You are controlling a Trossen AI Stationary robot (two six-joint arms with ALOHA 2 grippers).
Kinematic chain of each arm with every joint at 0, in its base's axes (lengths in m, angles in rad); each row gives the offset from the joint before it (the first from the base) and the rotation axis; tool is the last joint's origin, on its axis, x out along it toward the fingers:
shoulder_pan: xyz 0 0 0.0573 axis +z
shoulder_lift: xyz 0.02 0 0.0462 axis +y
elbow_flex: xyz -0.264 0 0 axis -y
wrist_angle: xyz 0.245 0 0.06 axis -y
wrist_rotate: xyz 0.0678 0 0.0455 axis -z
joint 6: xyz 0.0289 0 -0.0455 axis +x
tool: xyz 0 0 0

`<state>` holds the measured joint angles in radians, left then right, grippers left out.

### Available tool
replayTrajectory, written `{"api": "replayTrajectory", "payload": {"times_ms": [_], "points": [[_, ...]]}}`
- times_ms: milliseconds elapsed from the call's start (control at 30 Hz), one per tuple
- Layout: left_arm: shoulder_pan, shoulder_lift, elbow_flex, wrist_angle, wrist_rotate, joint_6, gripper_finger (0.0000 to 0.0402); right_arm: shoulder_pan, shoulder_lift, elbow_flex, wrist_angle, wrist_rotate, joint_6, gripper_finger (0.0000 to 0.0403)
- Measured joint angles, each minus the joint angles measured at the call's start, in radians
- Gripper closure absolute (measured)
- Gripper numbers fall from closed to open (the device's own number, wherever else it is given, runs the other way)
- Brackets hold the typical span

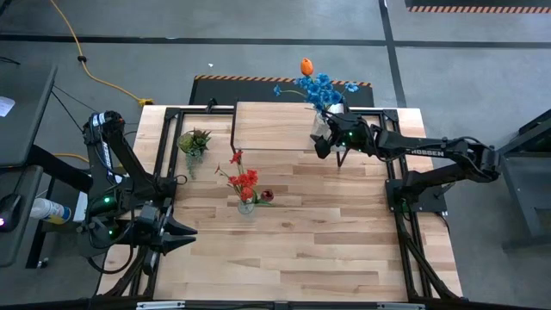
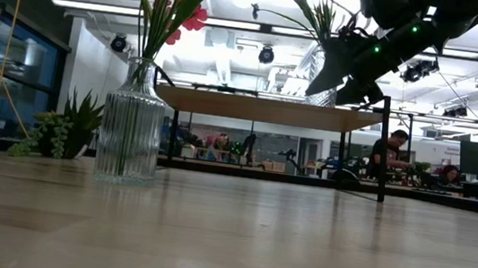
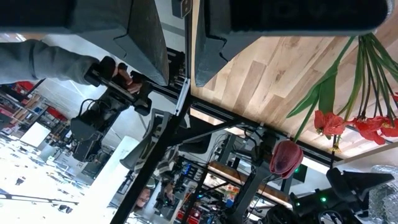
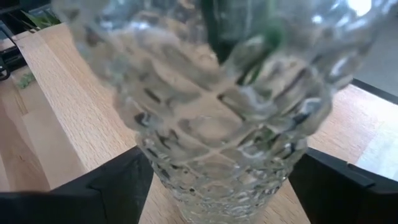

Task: Pick and place flowers into a vace then onto a shelf
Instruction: Put the right transparent vase with flowers on the shelf

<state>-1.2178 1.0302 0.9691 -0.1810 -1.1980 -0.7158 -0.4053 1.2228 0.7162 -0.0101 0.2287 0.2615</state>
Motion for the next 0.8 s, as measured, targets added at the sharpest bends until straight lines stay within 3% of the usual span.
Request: {"api": "replayTrajectory", "payload": {"times_ms": [233,600,800], "points": [[0.0,0.0,0.0,0.0,0.0,0.0,0.0289,0.0,0.0,0.0,-0.003,-0.008,0.0,0.0046],[0.0,0.0,0.0,0.0,-0.006,0.0,0.0289,0.0,-0.001,0.001,-0.007,-0.049,-0.018,0.0045],[0.0,0.0,0.0,0.0,-0.008,0.0,0.0289,0.0,-0.001,0.068,-0.098,-0.05,-0.043,0.0045]]}}
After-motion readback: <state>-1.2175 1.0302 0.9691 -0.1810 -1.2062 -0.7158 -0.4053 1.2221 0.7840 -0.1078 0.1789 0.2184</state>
